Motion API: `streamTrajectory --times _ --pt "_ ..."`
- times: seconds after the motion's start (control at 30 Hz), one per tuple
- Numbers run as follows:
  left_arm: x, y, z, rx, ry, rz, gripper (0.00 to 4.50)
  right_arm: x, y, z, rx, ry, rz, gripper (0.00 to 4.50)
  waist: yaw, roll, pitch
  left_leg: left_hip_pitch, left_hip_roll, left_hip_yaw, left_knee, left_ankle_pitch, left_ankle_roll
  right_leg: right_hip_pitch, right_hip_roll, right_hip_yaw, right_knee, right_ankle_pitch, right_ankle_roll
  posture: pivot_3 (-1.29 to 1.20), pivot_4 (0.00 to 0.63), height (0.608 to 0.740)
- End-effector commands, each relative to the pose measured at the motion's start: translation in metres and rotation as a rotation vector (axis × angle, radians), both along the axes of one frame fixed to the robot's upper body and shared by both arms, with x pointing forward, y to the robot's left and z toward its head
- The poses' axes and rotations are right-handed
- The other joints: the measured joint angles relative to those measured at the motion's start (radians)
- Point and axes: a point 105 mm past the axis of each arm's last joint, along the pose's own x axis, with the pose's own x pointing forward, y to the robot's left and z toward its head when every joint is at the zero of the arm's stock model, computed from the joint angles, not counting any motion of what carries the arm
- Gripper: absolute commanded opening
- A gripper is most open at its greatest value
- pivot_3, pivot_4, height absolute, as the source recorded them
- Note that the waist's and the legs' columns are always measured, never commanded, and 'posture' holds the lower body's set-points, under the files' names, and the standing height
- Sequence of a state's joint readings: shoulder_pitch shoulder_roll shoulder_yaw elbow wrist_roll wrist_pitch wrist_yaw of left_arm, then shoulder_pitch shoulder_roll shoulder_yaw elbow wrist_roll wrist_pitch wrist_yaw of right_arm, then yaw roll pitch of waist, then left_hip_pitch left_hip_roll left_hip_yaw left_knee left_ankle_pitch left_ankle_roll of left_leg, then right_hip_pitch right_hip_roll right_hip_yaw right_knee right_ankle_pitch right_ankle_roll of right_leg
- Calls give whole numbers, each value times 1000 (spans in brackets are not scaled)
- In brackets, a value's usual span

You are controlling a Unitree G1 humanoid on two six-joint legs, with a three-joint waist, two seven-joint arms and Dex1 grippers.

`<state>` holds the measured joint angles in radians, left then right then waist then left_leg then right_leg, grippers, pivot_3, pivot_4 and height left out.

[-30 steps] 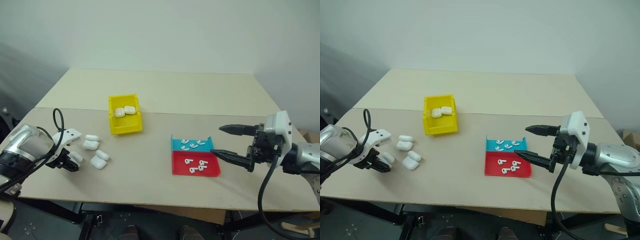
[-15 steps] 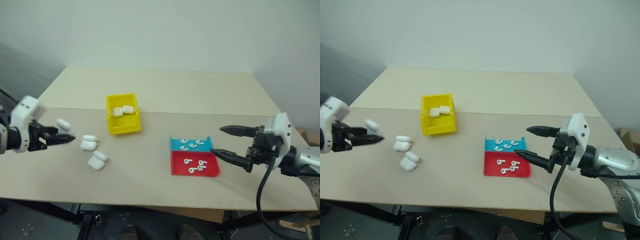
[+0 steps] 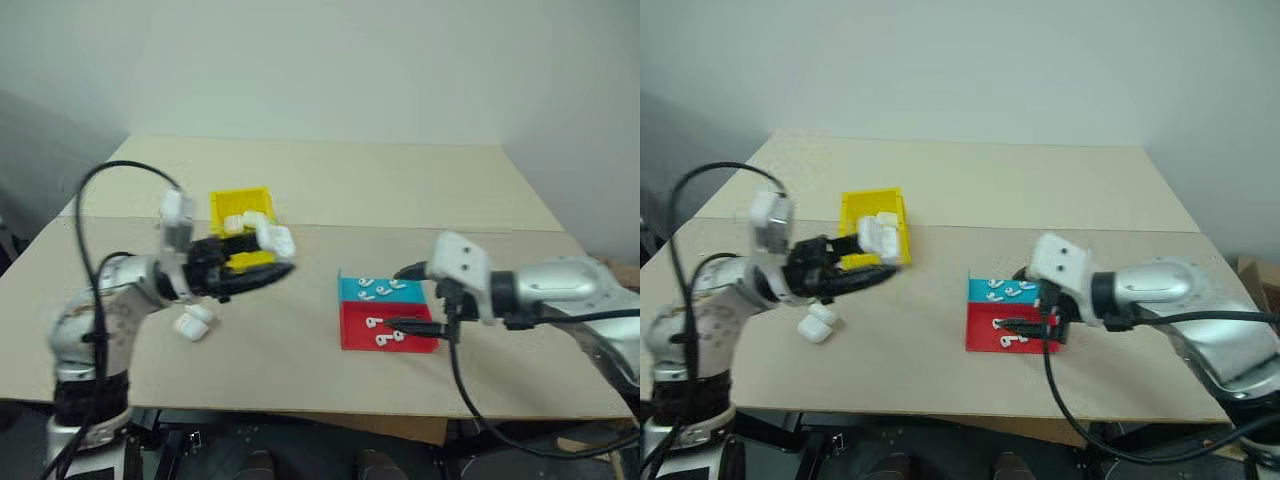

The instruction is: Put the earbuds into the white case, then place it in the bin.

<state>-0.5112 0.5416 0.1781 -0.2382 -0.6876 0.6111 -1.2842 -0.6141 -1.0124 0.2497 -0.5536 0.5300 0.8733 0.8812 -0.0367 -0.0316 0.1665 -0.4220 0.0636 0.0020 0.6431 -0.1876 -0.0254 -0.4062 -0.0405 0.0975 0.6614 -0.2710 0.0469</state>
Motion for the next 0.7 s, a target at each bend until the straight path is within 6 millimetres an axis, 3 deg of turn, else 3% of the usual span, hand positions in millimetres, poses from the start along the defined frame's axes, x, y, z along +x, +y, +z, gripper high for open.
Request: streamTrajectory --times 0.03,0.07,0.33,0.67,0.7 --pt "-4 -9 4 12 -106 -134 2766 5 7 -7 -112 7 9 3309 -4 0 0 0 0 0 0 0 0 0 0 0 0 0 0 0 150 740" --pt "-3 -13 3 16 -122 -158 2766 7 8 -10 -142 12 12 2975 -4 0 0 0 0 0 0 0 0 0 0 0 0 0 0 0 150 740" --pt "-3 -27 -12 42 -184 -177 2766 14 5 -35 -373 -28 133 2975 -2 0 0 -2 0 -1 1 0 1 0 0 -1 -1 0 0 0 150 740" --pt "-13 -31 -16 27 -173 -105 2766 30 3 -52 -462 -15 222 2975 -6 0 0 0 0 -1 1 0 1 0 0 -1 1 0 0 0 150 740" --pt "-14 -30 -16 24 -172 -93 2766 31 4 -54 -468 -14 229 2785 -7 0 0 0 0 -1 1 0 1 0 0 -1 0 0 0 0 150 740"
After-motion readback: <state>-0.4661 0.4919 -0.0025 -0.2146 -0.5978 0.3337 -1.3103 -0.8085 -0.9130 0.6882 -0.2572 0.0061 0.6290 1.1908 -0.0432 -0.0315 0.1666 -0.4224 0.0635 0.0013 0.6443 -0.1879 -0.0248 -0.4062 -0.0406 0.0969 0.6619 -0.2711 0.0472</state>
